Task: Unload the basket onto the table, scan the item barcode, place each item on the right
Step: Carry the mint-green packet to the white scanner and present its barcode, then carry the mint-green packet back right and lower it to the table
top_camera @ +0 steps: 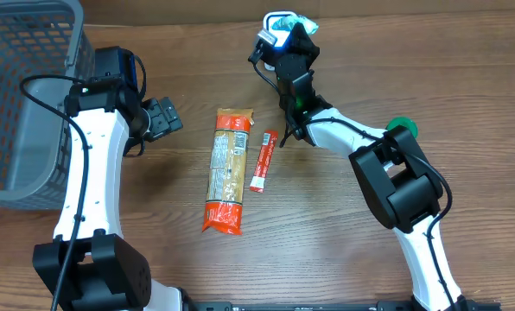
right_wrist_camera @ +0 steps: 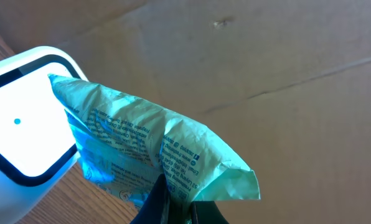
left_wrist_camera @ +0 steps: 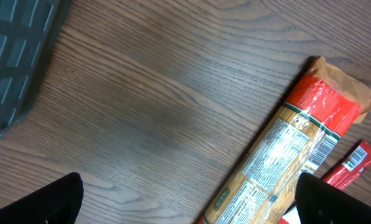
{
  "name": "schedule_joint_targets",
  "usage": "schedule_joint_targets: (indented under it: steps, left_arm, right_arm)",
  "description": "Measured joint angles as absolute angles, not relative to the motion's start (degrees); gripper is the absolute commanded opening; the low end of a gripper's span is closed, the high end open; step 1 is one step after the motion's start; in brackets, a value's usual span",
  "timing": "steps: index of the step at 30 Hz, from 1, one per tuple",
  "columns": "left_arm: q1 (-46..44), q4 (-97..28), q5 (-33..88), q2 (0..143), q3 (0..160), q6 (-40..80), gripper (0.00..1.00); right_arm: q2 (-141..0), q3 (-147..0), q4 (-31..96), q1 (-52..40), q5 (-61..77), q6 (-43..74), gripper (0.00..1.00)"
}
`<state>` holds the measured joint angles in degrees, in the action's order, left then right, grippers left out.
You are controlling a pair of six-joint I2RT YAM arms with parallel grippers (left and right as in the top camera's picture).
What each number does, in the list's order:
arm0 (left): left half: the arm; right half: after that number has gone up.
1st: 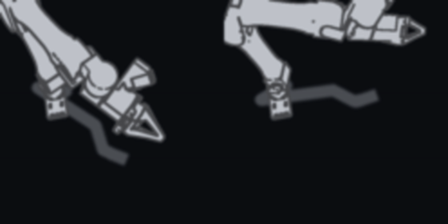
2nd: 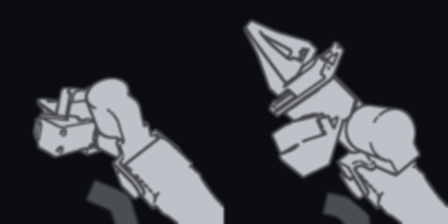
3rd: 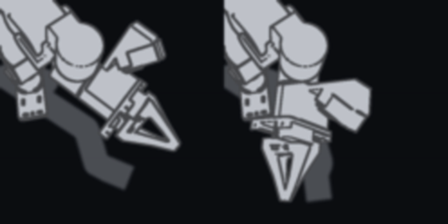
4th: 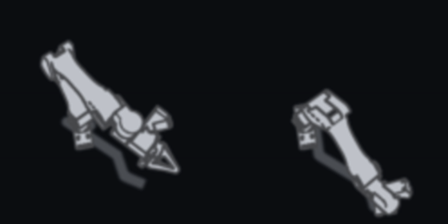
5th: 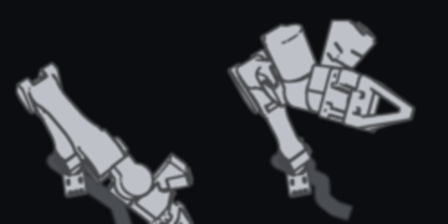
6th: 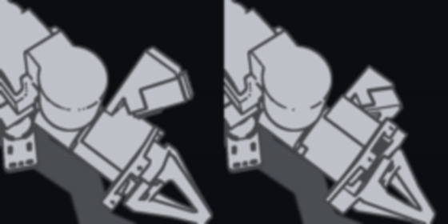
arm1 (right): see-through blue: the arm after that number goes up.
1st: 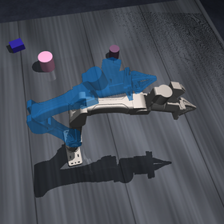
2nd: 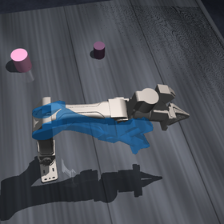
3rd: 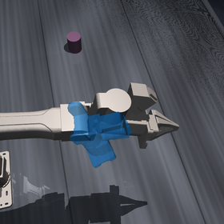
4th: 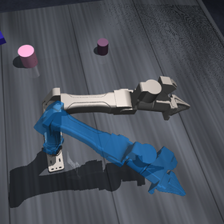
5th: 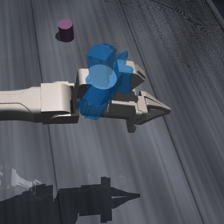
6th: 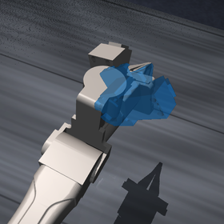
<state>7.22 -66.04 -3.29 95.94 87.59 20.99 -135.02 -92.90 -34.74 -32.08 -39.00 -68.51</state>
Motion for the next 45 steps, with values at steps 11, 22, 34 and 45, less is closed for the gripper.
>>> schedule_joint_targets:
  steps: [11, 22, 34, 45]
  left_arm:
    - [7.2, -66.0, -3.3, 95.9, 87.6, 21.0, 1.0]
    - [7.2, -66.0, -3.3, 95.9, 87.6, 21.0, 0.99]
    - [7.2, -66.0, -3.3, 95.9, 87.6, 21.0, 1.0]
    - [7.2, -66.0, -3.3, 95.9, 87.6, 21.0, 1.0]
  right_arm:
    - [-135.7, -92.9, -30.6, -33.0, -38.8, -68.3, 0.03]
    - [-135.7, -93.8, -24.4, -33.8, -39.4, -66.7, 0.03]
    - [-135.7, -93.8, -23.0, -36.4, -39.4, -61.3, 0.07]
    - [-135.8, -93.7, -29.4, -36.5, -45.9, -52.7, 0.03]
